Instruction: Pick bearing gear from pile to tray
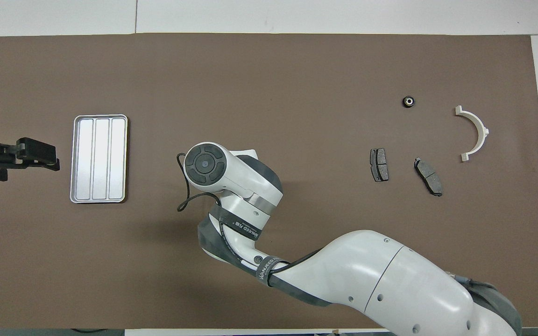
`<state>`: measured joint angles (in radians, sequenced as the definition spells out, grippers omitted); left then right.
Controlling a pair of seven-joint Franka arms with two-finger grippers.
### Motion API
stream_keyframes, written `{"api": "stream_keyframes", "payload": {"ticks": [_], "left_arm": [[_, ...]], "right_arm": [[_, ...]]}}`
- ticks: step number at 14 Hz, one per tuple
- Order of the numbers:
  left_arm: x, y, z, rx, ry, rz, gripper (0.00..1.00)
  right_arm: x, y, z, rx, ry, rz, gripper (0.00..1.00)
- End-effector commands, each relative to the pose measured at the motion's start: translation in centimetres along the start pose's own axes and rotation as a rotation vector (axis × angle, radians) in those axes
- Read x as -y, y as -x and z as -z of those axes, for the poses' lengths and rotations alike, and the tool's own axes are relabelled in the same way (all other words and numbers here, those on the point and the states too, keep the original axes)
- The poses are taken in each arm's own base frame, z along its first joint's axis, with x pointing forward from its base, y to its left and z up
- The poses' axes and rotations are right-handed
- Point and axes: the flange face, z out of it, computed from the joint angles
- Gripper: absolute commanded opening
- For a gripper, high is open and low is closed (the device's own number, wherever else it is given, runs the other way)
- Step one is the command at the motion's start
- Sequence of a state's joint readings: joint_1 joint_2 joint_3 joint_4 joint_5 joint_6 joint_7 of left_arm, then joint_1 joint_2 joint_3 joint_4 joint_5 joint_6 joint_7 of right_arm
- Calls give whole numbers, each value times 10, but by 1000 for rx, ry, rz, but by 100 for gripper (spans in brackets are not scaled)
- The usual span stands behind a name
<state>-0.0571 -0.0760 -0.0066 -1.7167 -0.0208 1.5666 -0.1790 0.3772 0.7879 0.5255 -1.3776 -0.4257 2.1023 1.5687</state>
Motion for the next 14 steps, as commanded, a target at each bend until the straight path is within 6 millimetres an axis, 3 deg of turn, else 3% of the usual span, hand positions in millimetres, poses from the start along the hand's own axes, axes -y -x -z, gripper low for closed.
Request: {"api": "stream_keyframes", "payload": {"ticks": [1,4,8,10,11,14], "left_arm": [[-1,1,8,-56,10,-17,100],[-27,5,5,-57,7,-70,100],[-87,17,-1,-97,14,-158,100],[-127,19,-14,-108,26,-95,100],[-151,18,-29,-92,23,-53,100],[-226,16,-83,-88,28,63,100]], "right_arm": [[-3,0,2,-25,0,-26,100],[-6,-7,6,-33,47,-34,100],[-10,-66,72,-51,61,-10,100],[-31,-110,115,-37,43,65,100],[-47,-131,137,-15,46,115,100],[-100,-199,177,-7,95,360,100]]}}
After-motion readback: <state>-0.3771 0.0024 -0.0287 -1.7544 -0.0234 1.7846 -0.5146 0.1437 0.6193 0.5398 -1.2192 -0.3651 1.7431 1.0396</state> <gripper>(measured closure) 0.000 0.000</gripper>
